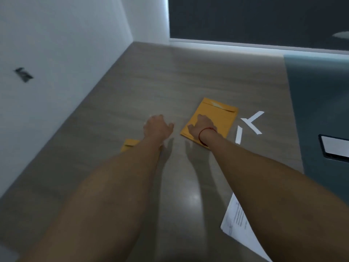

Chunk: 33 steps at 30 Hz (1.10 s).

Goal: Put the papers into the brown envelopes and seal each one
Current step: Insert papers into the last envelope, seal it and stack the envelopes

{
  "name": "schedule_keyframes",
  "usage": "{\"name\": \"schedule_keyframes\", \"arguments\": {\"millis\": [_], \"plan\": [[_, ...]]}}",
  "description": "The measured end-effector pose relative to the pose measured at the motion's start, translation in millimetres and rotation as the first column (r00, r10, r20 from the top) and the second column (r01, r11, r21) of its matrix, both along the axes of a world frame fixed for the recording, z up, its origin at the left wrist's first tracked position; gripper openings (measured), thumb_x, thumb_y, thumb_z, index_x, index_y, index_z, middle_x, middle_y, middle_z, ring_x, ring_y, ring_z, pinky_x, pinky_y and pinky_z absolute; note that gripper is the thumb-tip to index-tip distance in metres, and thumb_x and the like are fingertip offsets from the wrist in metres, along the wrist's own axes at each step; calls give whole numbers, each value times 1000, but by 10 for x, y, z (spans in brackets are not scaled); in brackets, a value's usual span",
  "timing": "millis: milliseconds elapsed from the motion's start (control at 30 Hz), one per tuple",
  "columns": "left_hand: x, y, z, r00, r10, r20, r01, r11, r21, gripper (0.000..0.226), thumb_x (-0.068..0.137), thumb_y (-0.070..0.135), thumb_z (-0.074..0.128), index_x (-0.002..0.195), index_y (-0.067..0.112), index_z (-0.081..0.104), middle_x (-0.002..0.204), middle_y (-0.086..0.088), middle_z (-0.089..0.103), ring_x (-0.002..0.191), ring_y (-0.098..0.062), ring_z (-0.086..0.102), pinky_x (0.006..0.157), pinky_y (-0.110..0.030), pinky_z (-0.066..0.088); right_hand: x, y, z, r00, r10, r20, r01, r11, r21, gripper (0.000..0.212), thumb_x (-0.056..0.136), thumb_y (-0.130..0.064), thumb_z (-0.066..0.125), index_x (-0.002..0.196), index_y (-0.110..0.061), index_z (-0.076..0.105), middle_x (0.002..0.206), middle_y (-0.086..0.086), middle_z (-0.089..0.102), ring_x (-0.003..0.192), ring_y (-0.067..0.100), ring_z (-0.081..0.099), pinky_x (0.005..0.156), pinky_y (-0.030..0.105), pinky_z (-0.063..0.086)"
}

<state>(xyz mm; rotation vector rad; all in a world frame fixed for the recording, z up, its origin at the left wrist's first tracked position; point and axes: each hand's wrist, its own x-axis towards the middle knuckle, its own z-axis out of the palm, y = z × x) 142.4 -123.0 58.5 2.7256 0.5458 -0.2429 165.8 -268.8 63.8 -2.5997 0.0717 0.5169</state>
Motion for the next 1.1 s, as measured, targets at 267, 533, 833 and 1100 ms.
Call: {"name": "schedule_keyframes", "arguments": {"millis": [267,533,833,1100], "plan": [[-1243,1010,-13,965,225,-138,-228,974,-8,63,95,50,49,141,8,42,147,-13,43,136,-33,42,106,-44,40,-995,989,-92,987,117,-108,-108,990,88,25,94,-33,53,98,-8,55,79,9,54,77,29,54,68,37,47],[-1343,1533,-559,944,202,-259,-241,962,-129,59,91,46,58,132,4,49,137,-16,50,126,-35,50,100,-45,46,-1247,1391,-619,948,-201,-248,235,965,115,23,88,-22,62,79,-8,47,94,14,57,84,30,62,60,29,42],[-1021,1450,-712,929,311,-200,-350,913,-210,65,71,42,77,122,12,50,130,-12,49,119,-34,52,94,-44,49,-1205,1509,-837,810,-493,-318,561,810,173,36,81,-15,66,59,-14,38,59,3,41,48,16,41,44,24,35],[-1075,1188,-676,873,339,-350,-473,760,-445,77,65,30,87,126,5,48,129,-15,57,118,-35,56,96,-44,51,-1372,1223,-763,777,-476,-413,596,767,237,21,89,-10,54,106,-1,63,113,20,65,105,33,63,87,42,55]]}}
